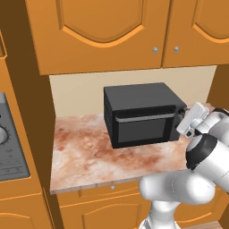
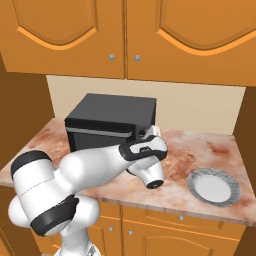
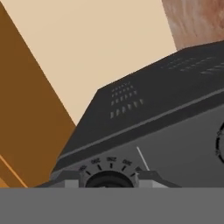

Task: Pull the toaster oven rack outwards. Pick up the baguette from the plate and place it on the toaster oven rack. Close the toaster oven door fully and set the temperature to the lowest setting.

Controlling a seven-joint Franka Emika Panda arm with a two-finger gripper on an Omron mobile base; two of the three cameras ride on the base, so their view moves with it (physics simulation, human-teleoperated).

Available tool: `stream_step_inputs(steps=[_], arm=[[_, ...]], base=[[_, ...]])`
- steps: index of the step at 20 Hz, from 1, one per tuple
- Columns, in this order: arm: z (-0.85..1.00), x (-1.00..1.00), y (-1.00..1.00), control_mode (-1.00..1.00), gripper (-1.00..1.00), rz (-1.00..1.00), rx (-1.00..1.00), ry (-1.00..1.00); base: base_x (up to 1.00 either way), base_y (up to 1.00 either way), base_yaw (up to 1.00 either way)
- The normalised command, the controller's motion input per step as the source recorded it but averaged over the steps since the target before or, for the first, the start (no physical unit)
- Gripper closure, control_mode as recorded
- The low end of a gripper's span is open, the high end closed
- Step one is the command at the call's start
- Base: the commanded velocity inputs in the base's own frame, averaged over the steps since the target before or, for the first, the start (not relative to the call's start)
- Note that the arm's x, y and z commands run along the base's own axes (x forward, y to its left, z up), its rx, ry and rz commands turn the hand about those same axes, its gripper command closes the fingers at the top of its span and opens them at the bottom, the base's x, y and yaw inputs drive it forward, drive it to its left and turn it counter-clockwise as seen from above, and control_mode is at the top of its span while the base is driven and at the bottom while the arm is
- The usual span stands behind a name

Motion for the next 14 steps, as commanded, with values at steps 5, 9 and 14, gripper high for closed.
stream_step_inputs(steps=[5,9,14], arm=[[-0.01,0.00,0.26,-1.00,1.00,-0.01,-0.19,-0.06],[-0.04,-0.02,0.22,-1.00,1.00,0.00,-0.20,-0.23],[-0.16,0.00,0.22,-1.00,1.00,0.00,-0.22,-0.14]], base=[[0.00,0.00,0.00],[0.00,0.00,0.00],[0.00,0.00,0.00]])
